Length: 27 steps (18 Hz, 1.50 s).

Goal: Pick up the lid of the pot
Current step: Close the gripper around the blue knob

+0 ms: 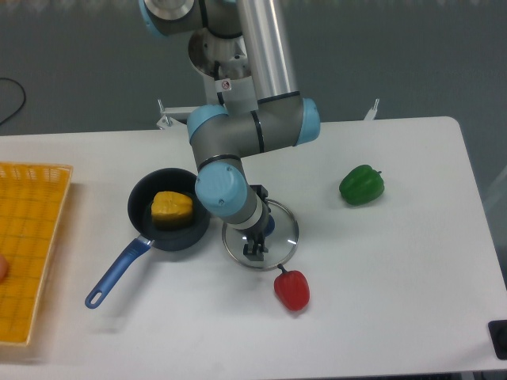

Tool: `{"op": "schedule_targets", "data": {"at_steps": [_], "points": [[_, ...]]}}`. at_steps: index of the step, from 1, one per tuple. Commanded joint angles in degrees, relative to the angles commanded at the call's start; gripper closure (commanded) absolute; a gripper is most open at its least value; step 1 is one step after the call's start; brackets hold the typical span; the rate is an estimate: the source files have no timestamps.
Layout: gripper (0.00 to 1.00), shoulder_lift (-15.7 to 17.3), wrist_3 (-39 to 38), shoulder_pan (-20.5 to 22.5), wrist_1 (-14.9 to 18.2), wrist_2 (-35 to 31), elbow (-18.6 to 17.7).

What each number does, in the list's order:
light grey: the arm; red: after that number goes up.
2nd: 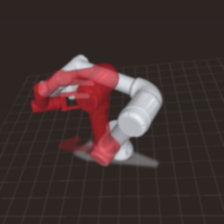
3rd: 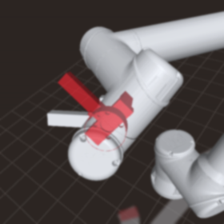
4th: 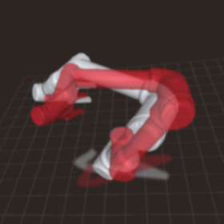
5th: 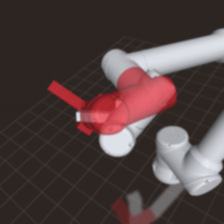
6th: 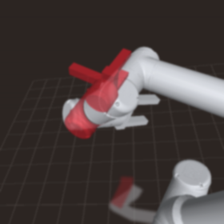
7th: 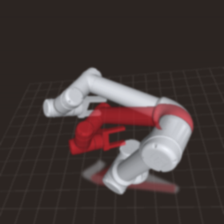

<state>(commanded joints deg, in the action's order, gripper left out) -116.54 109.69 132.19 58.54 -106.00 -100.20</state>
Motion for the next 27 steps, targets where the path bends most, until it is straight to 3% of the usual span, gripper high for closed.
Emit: {"op": "schedule_targets", "data": {"at_steps": [6, 9, 15, 20, 27], "points": [[0.14, -0.26, 0.18, -0.09, 0.09, -1.05, 0.00], [0.25, -0.26, 0.18, -0.26, 0.09, -1.05, 0.18], [0.30, -0.35, -0.09, -0.26, 0.18, -1.05, 0.62], [0.42, -0.35, -0.52, -0.18, 0.18, -1.14, 0.62], [0.46, -0.44, -0.70, -0.09, 0.35, -1.05, 1.14]]}}
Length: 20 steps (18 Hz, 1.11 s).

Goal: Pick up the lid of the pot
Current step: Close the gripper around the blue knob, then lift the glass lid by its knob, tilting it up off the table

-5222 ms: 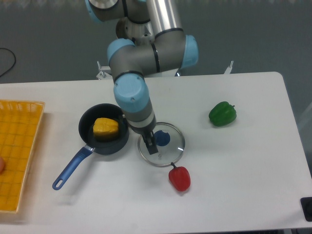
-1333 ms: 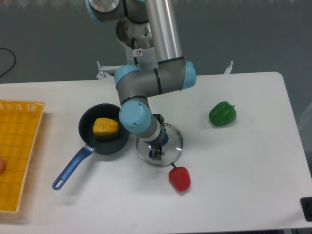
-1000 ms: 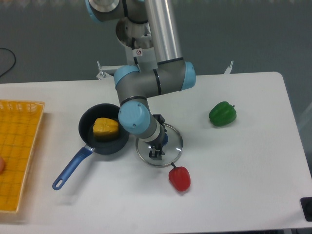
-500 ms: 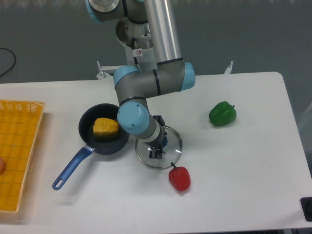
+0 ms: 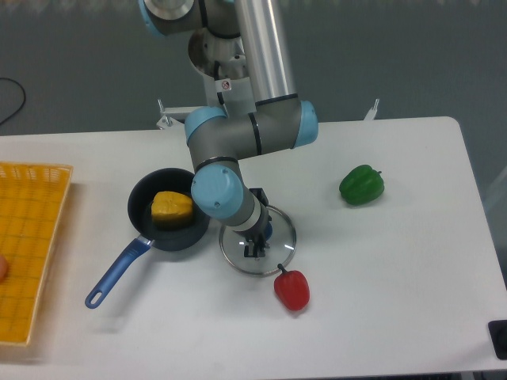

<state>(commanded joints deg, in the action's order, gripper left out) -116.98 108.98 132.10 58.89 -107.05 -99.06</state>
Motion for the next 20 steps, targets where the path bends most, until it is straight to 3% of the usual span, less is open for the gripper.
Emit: {"op": "schedule_targets", "data": {"at_steps": [5, 6, 20], "points": [[0.52, 0.09, 0.00, 0.17, 0.09, 0.09, 0.26], [0.61, 0.09, -0.09, 0.18, 0.17, 0.26, 0.35], [0.55, 0.18, -0.09, 0.35, 3.08, 0.26, 2.46]]}}
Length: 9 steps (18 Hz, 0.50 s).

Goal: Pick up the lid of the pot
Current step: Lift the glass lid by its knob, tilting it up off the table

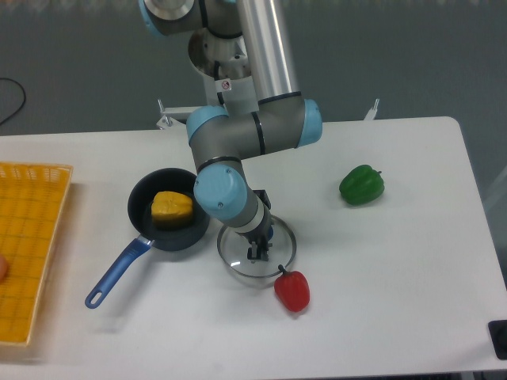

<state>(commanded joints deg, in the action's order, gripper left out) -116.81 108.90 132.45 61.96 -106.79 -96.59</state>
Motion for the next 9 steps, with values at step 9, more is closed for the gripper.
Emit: {"op": "schedule_targets", "data": {"at_steps": [9], "points": [[0.47, -1.41, -2.46, -0.53, -0.17, -0.53, 0.00]]}}
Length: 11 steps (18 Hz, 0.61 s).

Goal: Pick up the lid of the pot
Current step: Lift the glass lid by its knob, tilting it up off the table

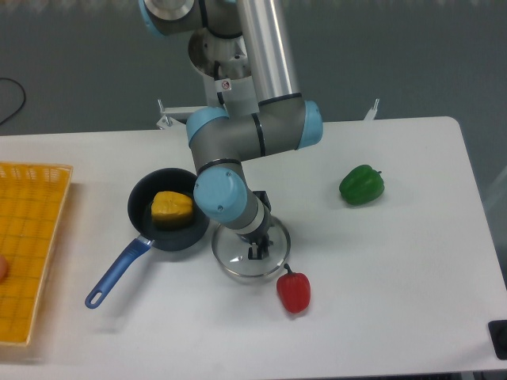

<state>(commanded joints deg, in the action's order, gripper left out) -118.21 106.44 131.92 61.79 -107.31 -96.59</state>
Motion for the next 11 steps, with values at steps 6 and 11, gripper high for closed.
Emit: {"op": "schedule_targets", "data": {"at_steps": [6, 11], "points": [[0.16, -0.09, -0.09, 0.00, -0.35, 1.05, 0.87], [0.00, 0.44, -0.36, 0.09, -0.53, 7.46, 2.02]]}}
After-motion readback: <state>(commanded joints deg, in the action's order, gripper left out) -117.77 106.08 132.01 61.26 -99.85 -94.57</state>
